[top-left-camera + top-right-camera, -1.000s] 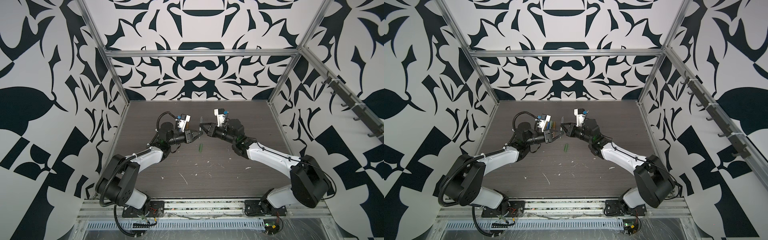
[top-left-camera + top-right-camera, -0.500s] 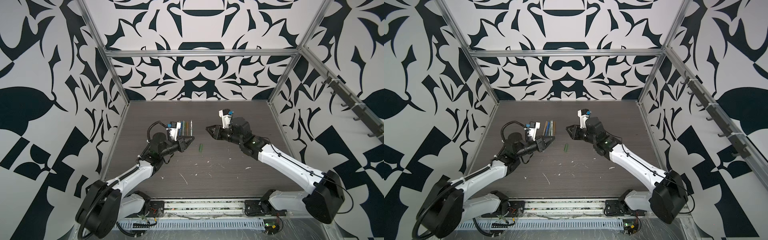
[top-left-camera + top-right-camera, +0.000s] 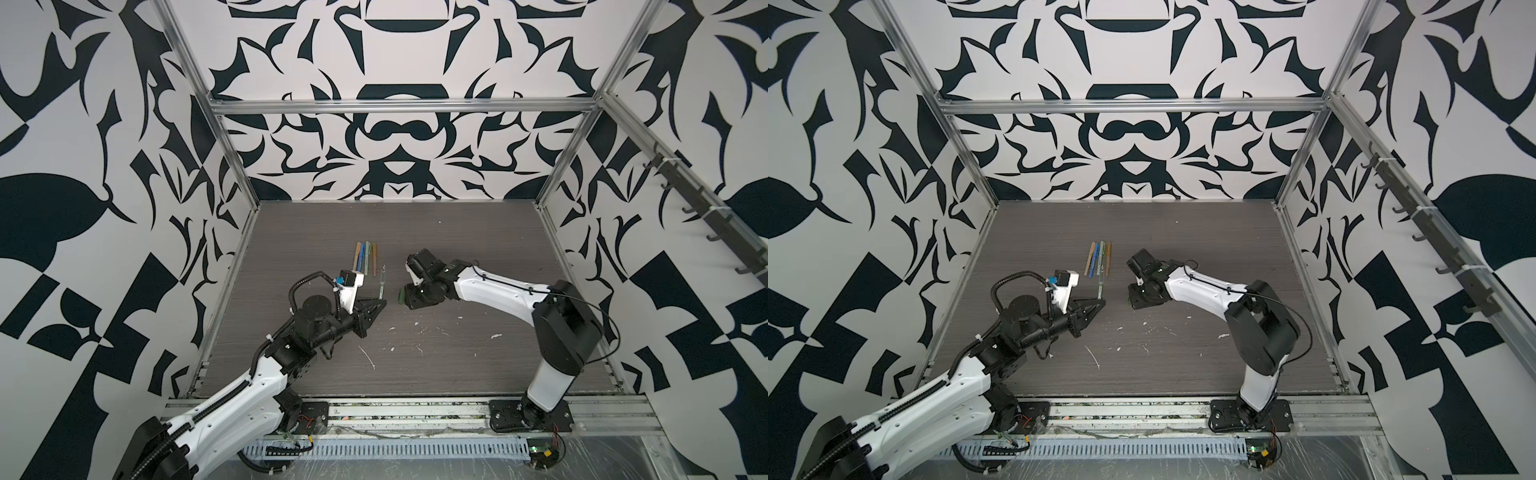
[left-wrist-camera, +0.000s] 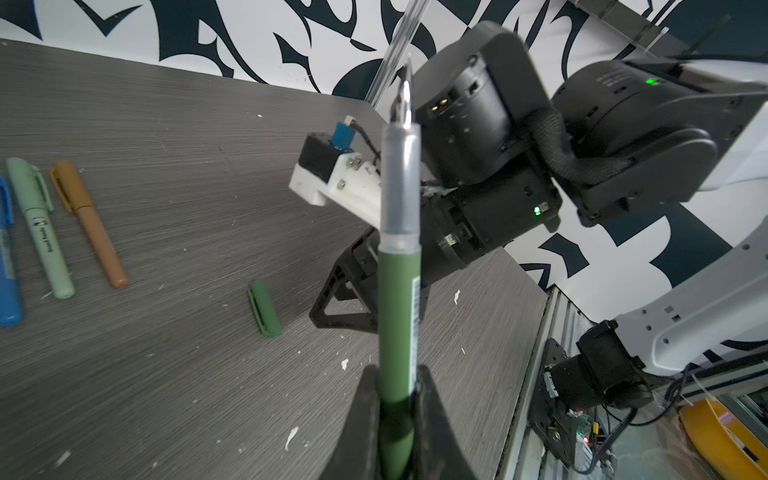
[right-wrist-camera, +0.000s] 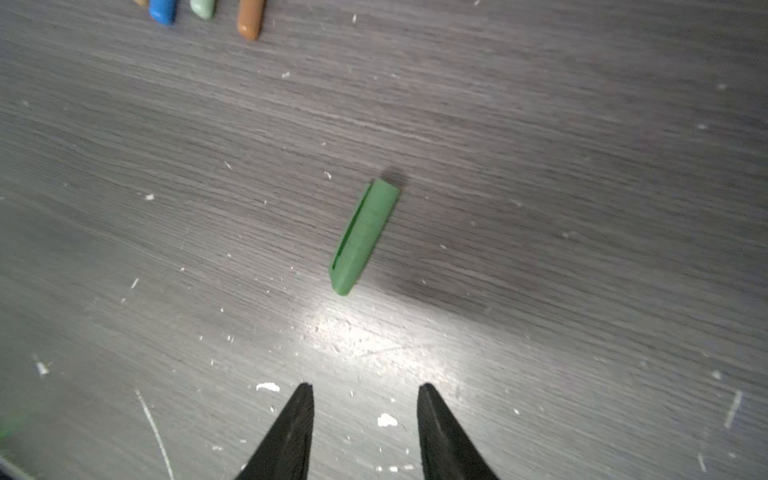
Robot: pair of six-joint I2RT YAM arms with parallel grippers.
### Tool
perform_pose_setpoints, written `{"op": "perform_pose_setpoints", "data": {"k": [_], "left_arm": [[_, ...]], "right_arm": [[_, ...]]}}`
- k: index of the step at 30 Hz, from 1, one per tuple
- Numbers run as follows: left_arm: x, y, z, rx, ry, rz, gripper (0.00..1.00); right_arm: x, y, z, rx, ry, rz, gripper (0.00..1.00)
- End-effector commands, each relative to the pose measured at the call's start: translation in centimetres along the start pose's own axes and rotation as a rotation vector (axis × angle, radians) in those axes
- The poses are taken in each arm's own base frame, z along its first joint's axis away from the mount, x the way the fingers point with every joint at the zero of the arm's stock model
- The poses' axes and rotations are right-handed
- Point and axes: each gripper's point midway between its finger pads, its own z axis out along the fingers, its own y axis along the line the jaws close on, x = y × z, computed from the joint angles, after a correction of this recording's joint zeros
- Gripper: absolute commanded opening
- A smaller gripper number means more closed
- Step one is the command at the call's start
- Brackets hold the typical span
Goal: Insert the pens into the pen caps
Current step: 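Hold the green pen upright with left gripper while right moves over the green cap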
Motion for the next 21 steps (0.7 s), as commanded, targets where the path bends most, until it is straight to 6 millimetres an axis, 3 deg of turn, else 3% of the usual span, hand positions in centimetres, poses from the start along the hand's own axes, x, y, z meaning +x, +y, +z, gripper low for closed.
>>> {"op": "perform_pose_setpoints", "data": {"k": [1, 11, 21], "left_arm": [[-0.5, 0.1, -0.9, -0.025, -0.035, 0.028, 0.0], [-1.2, -0.7, -2.3, -0.02, -0.046, 0.02, 0.0], [-1.4, -0.6, -1.8, -0.026, -0.037, 0.001, 0.01]], "right_arm": [[-2.2, 0.9, -0.6, 0.054, -0.063, -0.053, 0.46], [-2.8, 0.4, 3.4, 0.137, -0.043, -0.037, 0.49], [-2.6, -1.6, 3.5, 0.205, -0.034, -0.056, 0.47]]}}
